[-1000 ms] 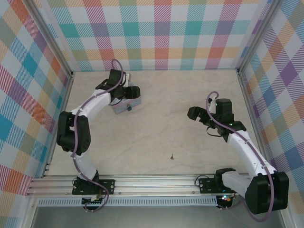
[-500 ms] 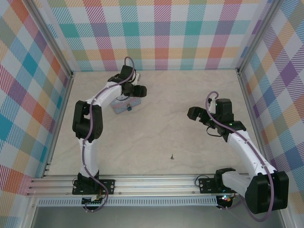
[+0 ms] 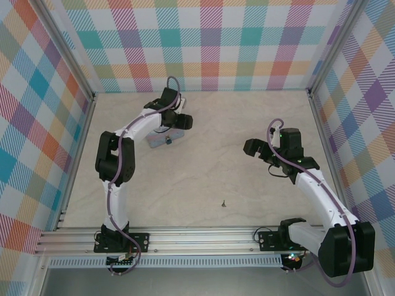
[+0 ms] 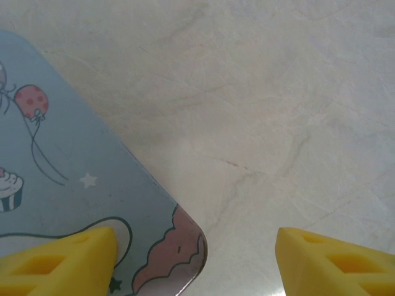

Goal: Unlock the padlock with the key

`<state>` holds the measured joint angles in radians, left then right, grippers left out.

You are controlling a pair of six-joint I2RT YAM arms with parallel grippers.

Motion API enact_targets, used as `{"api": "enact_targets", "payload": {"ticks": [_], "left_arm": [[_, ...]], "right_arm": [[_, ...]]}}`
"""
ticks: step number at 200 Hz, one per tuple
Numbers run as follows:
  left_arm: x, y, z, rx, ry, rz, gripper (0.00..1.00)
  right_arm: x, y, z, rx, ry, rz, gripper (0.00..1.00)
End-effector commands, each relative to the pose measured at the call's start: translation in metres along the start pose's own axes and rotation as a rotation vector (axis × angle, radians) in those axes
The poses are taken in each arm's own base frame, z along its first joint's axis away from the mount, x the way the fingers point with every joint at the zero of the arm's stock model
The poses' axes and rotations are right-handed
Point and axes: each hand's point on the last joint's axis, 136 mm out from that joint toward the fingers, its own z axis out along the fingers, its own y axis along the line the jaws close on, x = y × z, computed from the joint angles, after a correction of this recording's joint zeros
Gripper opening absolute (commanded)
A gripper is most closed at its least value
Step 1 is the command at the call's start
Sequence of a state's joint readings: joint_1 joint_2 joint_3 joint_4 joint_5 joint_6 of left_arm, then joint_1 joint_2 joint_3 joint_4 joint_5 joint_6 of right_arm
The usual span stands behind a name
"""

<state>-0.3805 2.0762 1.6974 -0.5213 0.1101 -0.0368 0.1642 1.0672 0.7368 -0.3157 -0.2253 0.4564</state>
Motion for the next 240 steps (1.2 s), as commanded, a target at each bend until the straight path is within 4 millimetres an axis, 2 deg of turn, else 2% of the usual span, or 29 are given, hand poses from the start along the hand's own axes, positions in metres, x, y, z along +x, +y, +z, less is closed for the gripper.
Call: {"api": "enact_targets", "payload": {"ticks": [1,43,87,152,173,199,223,240], "left_arm": [[0.038,-0.023,-0.005,0.027,0.087,0.006,0.69],[0.072,-0.055,-0.020,0.076,0.089,0.004,0.68],[0.106,-0.085,-0.030,0.132,0.096,-0.022,0.68],[0.123,-0.127,-0.036,0.199,0.097,-0.006,0.68],[0.121,-0.137,-0.035,0.231,0.092,-0.007,0.68],[0.106,-0.142,-0.044,0.242,0.041,-0.001,0.70],[0.083,-0.137,-0.061,0.196,-0.056,0.021,0.76],[0.063,-0.130,-0.079,0.155,-0.139,0.041,0.82]], "right_arm": [[0.001,0.003,-0.003,-0.006,0.000,-0.014,1.00],[0.003,0.003,-0.004,-0.006,0.005,-0.009,1.00],[0.014,-0.001,0.001,0.002,0.056,0.016,1.00],[0.022,-0.009,0.000,0.046,0.084,0.035,1.00],[0.025,-0.009,-0.001,0.045,0.095,0.039,1.00],[0.031,-0.009,-0.005,0.049,0.116,0.051,1.00],[0.040,-0.007,-0.007,0.047,0.146,0.071,1.00],[0.053,-0.003,-0.005,0.048,0.197,0.087,1.00]]}}
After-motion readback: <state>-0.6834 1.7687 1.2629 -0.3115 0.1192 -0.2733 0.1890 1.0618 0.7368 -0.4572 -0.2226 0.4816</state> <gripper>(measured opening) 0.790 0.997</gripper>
